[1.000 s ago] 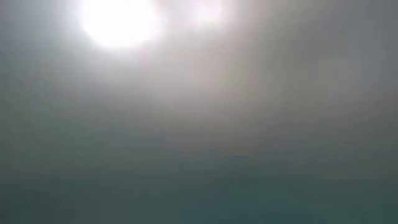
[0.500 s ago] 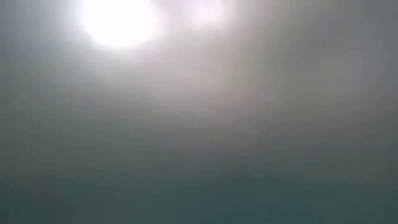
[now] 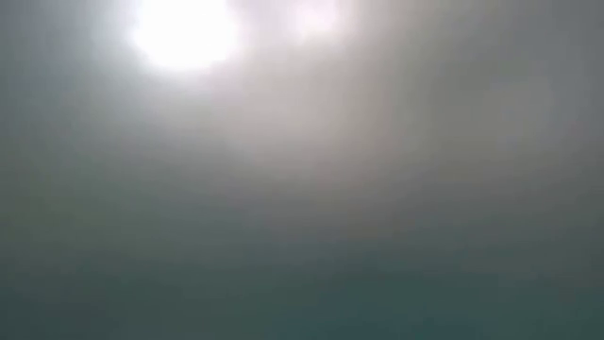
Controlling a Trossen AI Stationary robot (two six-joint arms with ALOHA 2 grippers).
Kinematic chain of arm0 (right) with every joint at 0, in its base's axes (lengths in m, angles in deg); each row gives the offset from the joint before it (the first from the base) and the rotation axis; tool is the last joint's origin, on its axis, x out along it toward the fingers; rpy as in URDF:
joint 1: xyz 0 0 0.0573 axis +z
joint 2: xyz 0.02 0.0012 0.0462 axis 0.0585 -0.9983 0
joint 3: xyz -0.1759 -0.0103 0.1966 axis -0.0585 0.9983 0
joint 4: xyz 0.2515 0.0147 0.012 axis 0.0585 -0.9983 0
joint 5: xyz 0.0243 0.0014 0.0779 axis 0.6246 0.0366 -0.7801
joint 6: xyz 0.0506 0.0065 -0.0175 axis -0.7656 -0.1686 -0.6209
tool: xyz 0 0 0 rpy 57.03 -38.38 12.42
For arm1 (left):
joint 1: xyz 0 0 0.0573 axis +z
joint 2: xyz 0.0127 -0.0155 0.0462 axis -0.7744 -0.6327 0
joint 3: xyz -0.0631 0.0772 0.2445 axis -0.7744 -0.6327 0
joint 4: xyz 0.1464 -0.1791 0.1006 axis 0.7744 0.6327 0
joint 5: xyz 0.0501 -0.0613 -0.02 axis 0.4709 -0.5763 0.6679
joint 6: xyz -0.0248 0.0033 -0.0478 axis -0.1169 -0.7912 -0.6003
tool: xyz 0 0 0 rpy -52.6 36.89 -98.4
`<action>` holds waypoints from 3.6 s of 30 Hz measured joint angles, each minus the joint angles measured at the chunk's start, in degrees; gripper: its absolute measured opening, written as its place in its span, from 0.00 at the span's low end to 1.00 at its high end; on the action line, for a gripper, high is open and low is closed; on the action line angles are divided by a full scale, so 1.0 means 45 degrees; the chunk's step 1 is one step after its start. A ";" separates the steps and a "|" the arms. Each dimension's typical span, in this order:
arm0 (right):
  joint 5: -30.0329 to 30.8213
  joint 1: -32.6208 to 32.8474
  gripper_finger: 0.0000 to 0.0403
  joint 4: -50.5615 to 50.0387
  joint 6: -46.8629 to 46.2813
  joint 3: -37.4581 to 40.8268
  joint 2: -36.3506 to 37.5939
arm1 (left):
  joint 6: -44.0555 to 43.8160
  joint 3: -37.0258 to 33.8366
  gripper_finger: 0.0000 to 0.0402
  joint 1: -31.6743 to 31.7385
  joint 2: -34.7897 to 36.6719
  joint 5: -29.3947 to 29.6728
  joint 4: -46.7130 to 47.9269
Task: Sort silverware by color (type)
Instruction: Put the black spoon into the yellow bin
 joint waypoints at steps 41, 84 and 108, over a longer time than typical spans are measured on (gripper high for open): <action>-0.0005 0.0000 0.25 0.0011 0.0006 0.0000 0.0000 | 1.5242 -0.3735 0.31 1.6608 0.1467 -0.6714 -1.0854; -0.0005 0.0005 0.25 0.0023 0.0001 0.0005 0.0000 | 1.8911 -0.2886 0.35 1.9052 -0.1551 -0.5430 -1.0613; -0.0005 0.0002 0.25 0.0041 0.0006 0.0005 0.0000 | 2.1231 0.0175 0.35 1.8970 -0.3616 -0.4477 -0.6124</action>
